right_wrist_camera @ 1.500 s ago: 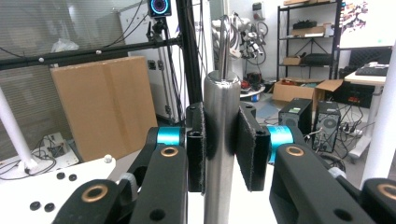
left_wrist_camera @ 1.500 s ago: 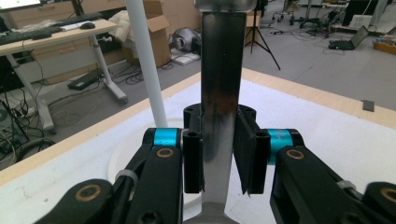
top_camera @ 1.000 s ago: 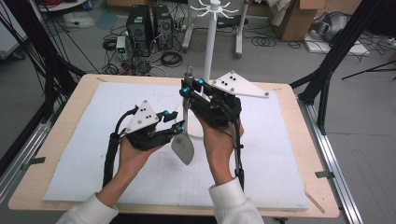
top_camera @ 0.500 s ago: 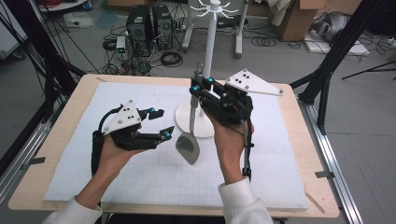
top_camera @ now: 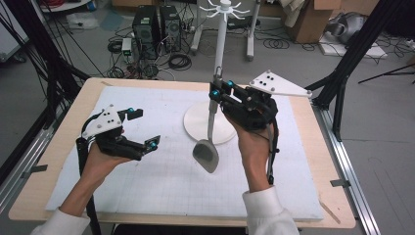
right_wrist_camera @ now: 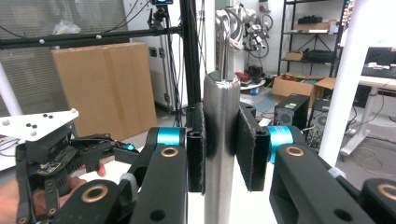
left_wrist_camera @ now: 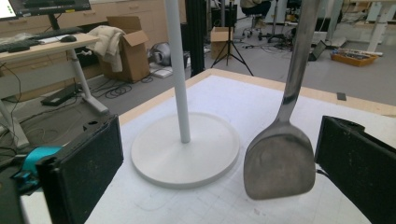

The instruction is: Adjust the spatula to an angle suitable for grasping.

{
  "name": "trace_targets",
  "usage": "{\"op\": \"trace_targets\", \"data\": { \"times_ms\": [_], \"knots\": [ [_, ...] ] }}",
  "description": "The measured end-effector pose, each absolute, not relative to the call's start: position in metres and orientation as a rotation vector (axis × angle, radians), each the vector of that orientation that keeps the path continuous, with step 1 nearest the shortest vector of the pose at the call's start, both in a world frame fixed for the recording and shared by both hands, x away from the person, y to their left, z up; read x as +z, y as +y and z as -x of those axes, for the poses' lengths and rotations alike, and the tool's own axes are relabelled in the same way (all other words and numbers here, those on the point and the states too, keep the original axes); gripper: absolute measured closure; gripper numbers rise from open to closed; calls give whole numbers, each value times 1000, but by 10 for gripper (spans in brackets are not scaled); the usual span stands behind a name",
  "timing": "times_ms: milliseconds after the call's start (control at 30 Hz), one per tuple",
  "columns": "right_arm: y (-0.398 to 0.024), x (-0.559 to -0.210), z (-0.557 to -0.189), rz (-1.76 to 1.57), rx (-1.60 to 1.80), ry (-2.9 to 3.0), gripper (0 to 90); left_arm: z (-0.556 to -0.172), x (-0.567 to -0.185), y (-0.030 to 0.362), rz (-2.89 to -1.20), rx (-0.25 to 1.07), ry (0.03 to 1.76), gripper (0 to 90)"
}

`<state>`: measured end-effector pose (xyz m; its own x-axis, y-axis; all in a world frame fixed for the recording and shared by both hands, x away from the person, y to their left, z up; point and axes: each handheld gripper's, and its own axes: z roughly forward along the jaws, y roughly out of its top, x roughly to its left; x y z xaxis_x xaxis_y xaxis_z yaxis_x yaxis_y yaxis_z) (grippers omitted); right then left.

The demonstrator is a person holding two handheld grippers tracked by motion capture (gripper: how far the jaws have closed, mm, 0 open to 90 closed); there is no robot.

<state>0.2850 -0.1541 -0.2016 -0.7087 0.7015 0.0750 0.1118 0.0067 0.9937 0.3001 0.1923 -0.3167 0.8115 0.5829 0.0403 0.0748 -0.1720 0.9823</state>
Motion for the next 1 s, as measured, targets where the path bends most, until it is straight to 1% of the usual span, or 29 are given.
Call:
{"op": "trace_targets", "data": {
  "times_ms": [233, 667, 1000],
  "knots": [
    [-165, -201, -289, -825, 1758, 1863, 759, -307, -334, 218, -1666, 442, 542, 17],
    [-185, -197, -295, -753, 1767, 1916, 759, -308, -357, 241, -1648, 426, 543, 17],
    [-201, -193, -301, -670, 1851, 1980, 758, -304, -372, 263, -1629, 433, 600, 17]
  ]
}}
